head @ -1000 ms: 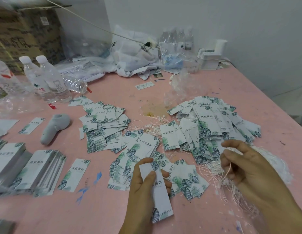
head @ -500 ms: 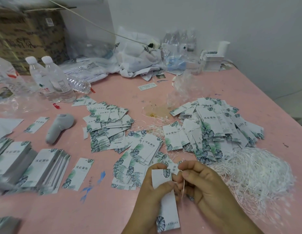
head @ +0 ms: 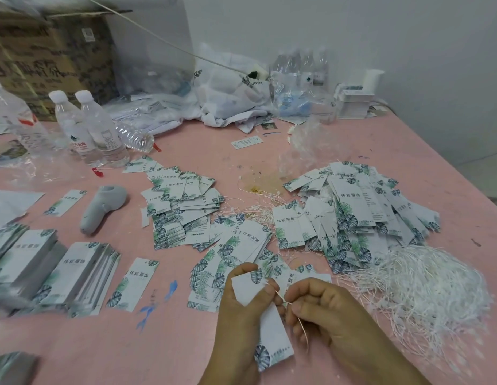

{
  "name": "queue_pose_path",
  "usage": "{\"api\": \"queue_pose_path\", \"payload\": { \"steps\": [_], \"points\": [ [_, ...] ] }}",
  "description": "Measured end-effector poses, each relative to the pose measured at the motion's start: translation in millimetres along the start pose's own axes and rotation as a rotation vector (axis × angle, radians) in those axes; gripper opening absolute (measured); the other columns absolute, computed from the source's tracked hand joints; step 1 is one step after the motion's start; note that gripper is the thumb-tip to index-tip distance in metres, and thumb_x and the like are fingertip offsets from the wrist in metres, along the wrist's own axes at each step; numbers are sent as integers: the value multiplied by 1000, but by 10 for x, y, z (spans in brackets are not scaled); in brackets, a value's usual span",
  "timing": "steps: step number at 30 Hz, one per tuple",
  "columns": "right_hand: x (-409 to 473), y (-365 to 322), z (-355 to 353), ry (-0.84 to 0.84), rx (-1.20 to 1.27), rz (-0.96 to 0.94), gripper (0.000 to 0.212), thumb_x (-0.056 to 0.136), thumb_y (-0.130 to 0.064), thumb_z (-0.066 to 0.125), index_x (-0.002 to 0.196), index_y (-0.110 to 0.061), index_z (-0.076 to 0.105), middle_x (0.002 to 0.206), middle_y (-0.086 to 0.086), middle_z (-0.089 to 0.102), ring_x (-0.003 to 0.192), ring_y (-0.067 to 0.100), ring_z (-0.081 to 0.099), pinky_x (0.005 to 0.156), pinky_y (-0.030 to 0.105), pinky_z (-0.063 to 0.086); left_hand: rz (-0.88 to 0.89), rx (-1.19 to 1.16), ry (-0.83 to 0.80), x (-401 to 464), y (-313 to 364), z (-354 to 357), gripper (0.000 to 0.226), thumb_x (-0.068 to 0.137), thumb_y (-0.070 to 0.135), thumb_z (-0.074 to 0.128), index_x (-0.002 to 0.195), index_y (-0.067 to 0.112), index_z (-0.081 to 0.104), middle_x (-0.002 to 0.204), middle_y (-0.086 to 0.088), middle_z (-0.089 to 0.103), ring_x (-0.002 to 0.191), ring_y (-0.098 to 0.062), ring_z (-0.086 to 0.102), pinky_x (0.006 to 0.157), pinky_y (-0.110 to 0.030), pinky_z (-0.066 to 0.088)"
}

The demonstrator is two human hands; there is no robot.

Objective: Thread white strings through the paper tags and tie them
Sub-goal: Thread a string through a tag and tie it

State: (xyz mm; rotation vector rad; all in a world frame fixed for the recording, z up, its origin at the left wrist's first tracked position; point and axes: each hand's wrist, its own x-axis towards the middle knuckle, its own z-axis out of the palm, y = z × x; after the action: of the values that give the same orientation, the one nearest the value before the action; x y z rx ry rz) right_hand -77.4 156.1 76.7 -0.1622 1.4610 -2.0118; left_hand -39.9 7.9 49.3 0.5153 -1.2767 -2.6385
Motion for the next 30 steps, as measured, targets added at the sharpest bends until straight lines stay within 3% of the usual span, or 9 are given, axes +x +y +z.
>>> {"api": "queue_pose_path", "payload": {
  "steps": [4, 9, 14, 18, 20, 22, 25, 27, 30],
  "points": [
    [-17, -48, -29, -44, -31, 28, 9, 79, 0, 69, 83, -7, 72, 68, 24, 63, 52, 22, 56, 50, 25, 49, 32, -19, 26, -5, 19, -4, 38, 66, 2, 75, 97, 23, 66, 79, -18, 66, 61, -27, 62, 56, -36, 55],
    [-98, -218, -165, -167, 49, 22, 16, 66, -14, 80, 80, -6, 74, 64, 19, 65, 48, 19, 60, 45, 23, 49, 54, -26, 105, 1, 67, -11, 56, 62, -3, 84, 108, 17, 58, 77, -16, 66, 58, -26, 62, 55, -35, 56],
    [-159, -341, -293, -259, 238, -35, 29, 63, -17, 89, 84, -4, 76, 70, 20, 70, 54, 19, 67, 49, 24, 56, 61, -23, 133, 14, 60, -26, 37, 82, -8, 67, 109, 15, 57, 74, -17, 65, 58, -26, 61, 55, -33, 55],
    [-145, -335, -356, -472, 524, -93, 31, 97, 12, 37, 121, 11, 57, 107, 30, 67, 95, 31, 70, 82, 31, 58, 47, -35, 139, -1, 66, -21, 35, 83, -9, 67, 105, 17, 60, 73, -17, 66, 56, -25, 62, 54, -33, 55],
    [-155, -306, -355, -479, 565, -115, 34, 97, 14, 33, 123, 11, 55, 110, 31, 65, 99, 33, 69, 86, 32, 57, 46, -32, 145, -8, 69, -9, 34, 82, -9, 67, 104, 17, 61, 71, -17, 66, 55, -25, 62, 52, -33, 55],
    [-164, -328, -321, -385, 463, -147, 18, 88, 0, 65, 106, 0, 70, 92, 22, 72, 79, 24, 73, 69, 25, 60, 41, -18, 139, -15, 68, -5, 34, 83, -9, 67, 104, 17, 61, 70, -18, 66, 55, -25, 62, 53, -34, 55],
    [-196, -330, -252, -39, 285, -212, 40, 41, -23, 100, 69, -10, 74, 59, 13, 65, 47, 17, 61, 43, 20, 51, 25, 21, 119, -12, 61, -17, 34, 86, -11, 64, 103, 18, 61, 72, -19, 66, 56, -27, 60, 57, -35, 54],
    [-179, -338, -226, 49, 281, -278, 44, 35, -26, 101, 65, -9, 72, 64, 12, 63, 52, 18, 58, 45, 22, 50, 20, 58, 105, -13, 64, -9, 34, 87, -12, 63, 105, 17, 59, 73, -19, 65, 58, -28, 60, 58, -36, 54],
    [-131, -367, -241, 67, 291, -361, 38, 47, -26, 97, 70, -9, 72, 93, 13, 68, 85, 23, 67, 74, 34, 59, -6, 86, 83, -24, 75, 26, 27, 92, -8, 57, 106, 15, 58, 77, -23, 67, 60, -30, 62, 55, -36, 54]
  ]
}}
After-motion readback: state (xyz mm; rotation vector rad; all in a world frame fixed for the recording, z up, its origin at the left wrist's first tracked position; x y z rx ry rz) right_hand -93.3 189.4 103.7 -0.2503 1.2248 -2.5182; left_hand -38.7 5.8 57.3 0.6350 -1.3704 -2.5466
